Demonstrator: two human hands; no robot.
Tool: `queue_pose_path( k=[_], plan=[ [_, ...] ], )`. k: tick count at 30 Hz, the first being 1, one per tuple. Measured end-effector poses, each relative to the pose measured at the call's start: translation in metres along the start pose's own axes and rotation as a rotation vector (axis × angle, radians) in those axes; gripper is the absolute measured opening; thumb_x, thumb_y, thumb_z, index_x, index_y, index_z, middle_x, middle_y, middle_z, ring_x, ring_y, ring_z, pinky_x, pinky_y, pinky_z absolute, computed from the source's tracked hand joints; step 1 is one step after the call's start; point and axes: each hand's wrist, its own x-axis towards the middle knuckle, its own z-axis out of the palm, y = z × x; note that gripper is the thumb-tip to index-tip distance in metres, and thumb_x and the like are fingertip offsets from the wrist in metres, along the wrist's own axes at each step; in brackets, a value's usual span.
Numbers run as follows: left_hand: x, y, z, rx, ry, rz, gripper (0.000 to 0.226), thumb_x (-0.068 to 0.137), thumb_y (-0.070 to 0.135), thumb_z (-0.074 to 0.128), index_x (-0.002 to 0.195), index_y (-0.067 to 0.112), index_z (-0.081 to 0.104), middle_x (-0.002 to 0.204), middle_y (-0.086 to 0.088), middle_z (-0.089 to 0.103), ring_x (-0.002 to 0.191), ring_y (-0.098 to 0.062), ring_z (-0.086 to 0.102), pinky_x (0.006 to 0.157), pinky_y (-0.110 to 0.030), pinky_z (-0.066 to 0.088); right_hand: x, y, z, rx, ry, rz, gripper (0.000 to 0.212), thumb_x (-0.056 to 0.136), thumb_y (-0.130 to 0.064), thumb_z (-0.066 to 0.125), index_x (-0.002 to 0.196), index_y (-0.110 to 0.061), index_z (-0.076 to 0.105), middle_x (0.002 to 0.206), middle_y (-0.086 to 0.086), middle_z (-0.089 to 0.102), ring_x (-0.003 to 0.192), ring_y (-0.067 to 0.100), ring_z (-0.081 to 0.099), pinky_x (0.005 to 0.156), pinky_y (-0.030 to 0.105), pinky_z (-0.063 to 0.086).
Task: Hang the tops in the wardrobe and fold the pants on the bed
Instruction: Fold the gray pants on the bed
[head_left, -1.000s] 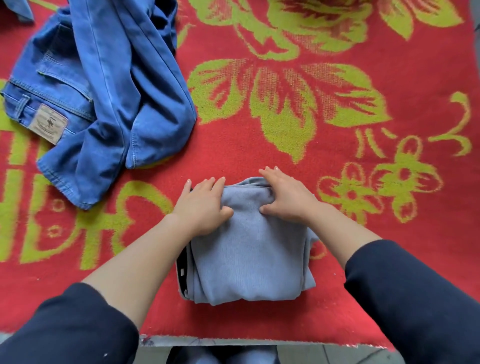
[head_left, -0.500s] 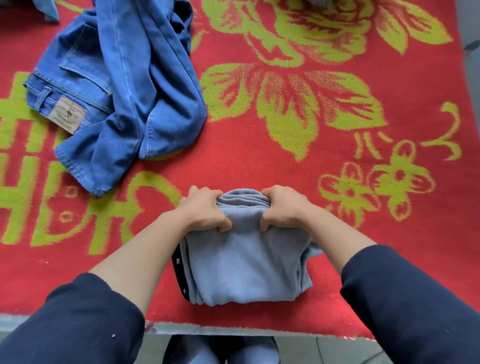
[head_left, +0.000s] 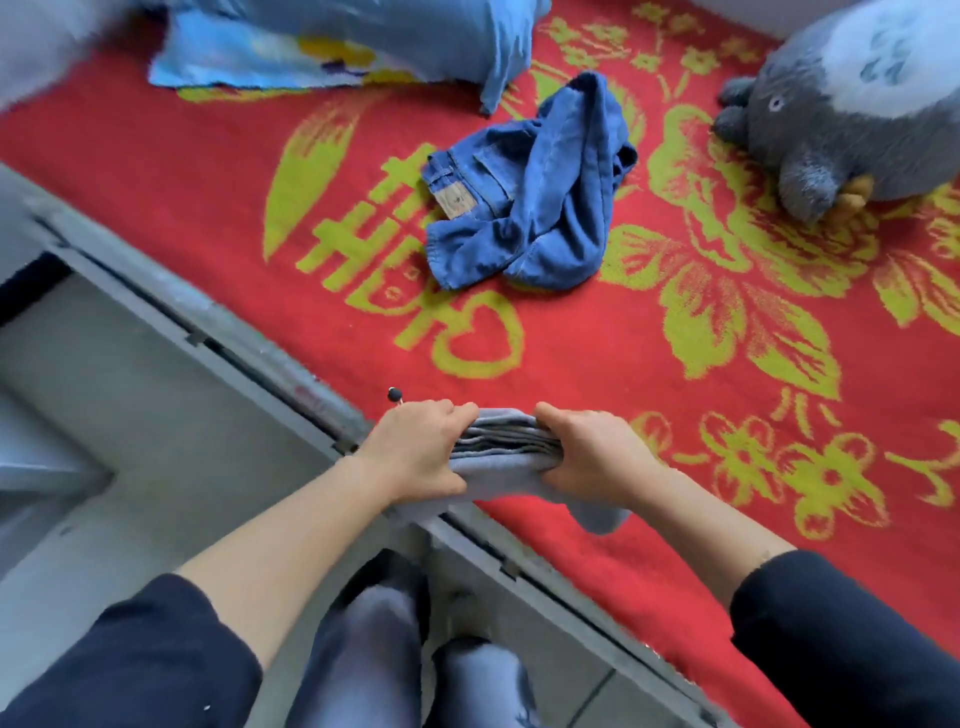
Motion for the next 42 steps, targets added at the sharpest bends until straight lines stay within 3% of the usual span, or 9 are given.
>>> queue_pose_path(
  k=[4, 7, 13, 18, 24, 30, 35, 42],
  plan=[
    [-0.104, -0.032, -0.026, 0.038, 0.07, -0.173, 0.047, 0.067, 0.041, 0.061, 0.105, 0.018, 0.046, 0.093, -0.001, 0.058, 0.09, -0.024, 0.056, 0.071, -0.034, 0.041, 0.008, -0.091, -0.014, -0.031, 0.007, -0.17, 0.03, 0.069, -0.035, 0.059, 0.084, -0.027, 0.035, 0.073, 0.001, 0.062, 0.072, 0.036, 0.058, 0.054, 0.031, 0.03],
    [-0.182, -0.061, -0.038, 0.008, 0.105, -0.325, 0.049, 0.067, 0.042, 0.061, 0.108, 0.019, 0.047, 0.098, -0.002, 0.061, 0.095, -0.025, 0.058, 0.074, -0.034, 0.044, 0.024, -0.167, -0.013, -0.034, -0.068, -0.298, 0.03, 0.067, -0.038, 0.06, 0.086, -0.026, 0.04, 0.074, 0.002, 0.062, 0.071, 0.036, 0.058, 0.055, 0.033, 0.039],
    [-0.352, -0.127, -0.036, -0.162, 0.23, -0.639, 0.043, 0.067, 0.038, 0.064, 0.103, 0.025, 0.045, 0.097, 0.001, 0.061, 0.096, -0.024, 0.057, 0.063, -0.03, 0.031, 0.065, -0.349, 0.007, -0.158, -0.143, -0.549, 0.032, 0.068, -0.041, 0.06, 0.09, -0.026, 0.042, 0.076, 0.0, 0.063, 0.074, 0.032, 0.059, 0.06, 0.035, 0.046],
    [-0.515, -0.193, -0.008, -0.233, 0.264, -0.846, 0.041, 0.066, 0.043, 0.063, 0.099, 0.03, 0.043, 0.1, 0.006, 0.061, 0.094, -0.022, 0.058, 0.062, -0.031, 0.032, 0.074, -0.526, 0.062, -0.234, -0.22, -0.768, 0.035, 0.069, -0.044, 0.062, 0.095, -0.029, 0.045, 0.086, 0.004, 0.067, 0.079, 0.034, 0.061, 0.06, 0.031, 0.038],
    [-0.682, -0.243, 0.022, -0.261, 0.3, -1.068, 0.053, 0.065, 0.048, 0.061, 0.113, 0.037, 0.042, 0.104, 0.005, 0.064, 0.093, -0.024, 0.061, 0.063, -0.03, 0.036, 0.062, -0.701, 0.124, -0.261, -0.309, -0.951, 0.037, 0.072, -0.041, 0.066, 0.1, -0.025, 0.047, 0.093, 0.005, 0.065, 0.081, 0.034, 0.059, 0.062, 0.031, 0.037],
    [-0.769, -0.288, 0.032, -0.314, 0.356, -1.198, 0.036, 0.068, 0.041, 0.062, 0.093, 0.028, 0.041, 0.088, 0.009, 0.056, 0.08, -0.02, 0.053, 0.058, -0.031, 0.035, 0.078, -0.817, 0.158, -0.33, -0.343, -1.062, 0.037, 0.071, -0.039, 0.065, 0.088, -0.029, 0.035, 0.087, 0.004, 0.063, 0.077, 0.031, 0.055, 0.061, 0.032, 0.038],
    [-0.81, -0.355, 0.049, -0.322, 0.349, -1.229, 0.035, 0.072, 0.037, 0.06, 0.098, 0.024, 0.043, 0.091, 0.005, 0.058, 0.079, -0.02, 0.054, 0.058, -0.031, 0.037, 0.119, -0.889, 0.198, -0.38, -0.335, -1.079, 0.032, 0.072, -0.04, 0.062, 0.093, -0.025, 0.044, 0.087, 0.004, 0.064, 0.074, 0.03, 0.054, 0.061, 0.032, 0.038],
    [-0.852, -0.509, 0.111, -0.36, 0.328, -1.219, 0.037, 0.069, 0.029, 0.059, 0.103, 0.024, 0.044, 0.093, 0.001, 0.06, 0.085, -0.026, 0.058, 0.059, -0.029, 0.032, 0.214, -0.989, 0.298, -0.441, -0.388, -1.012, 0.035, 0.076, -0.04, 0.059, 0.104, -0.023, 0.049, 0.093, 0.005, 0.064, 0.085, 0.032, 0.06, 0.063, 0.031, 0.037]
  ],
)
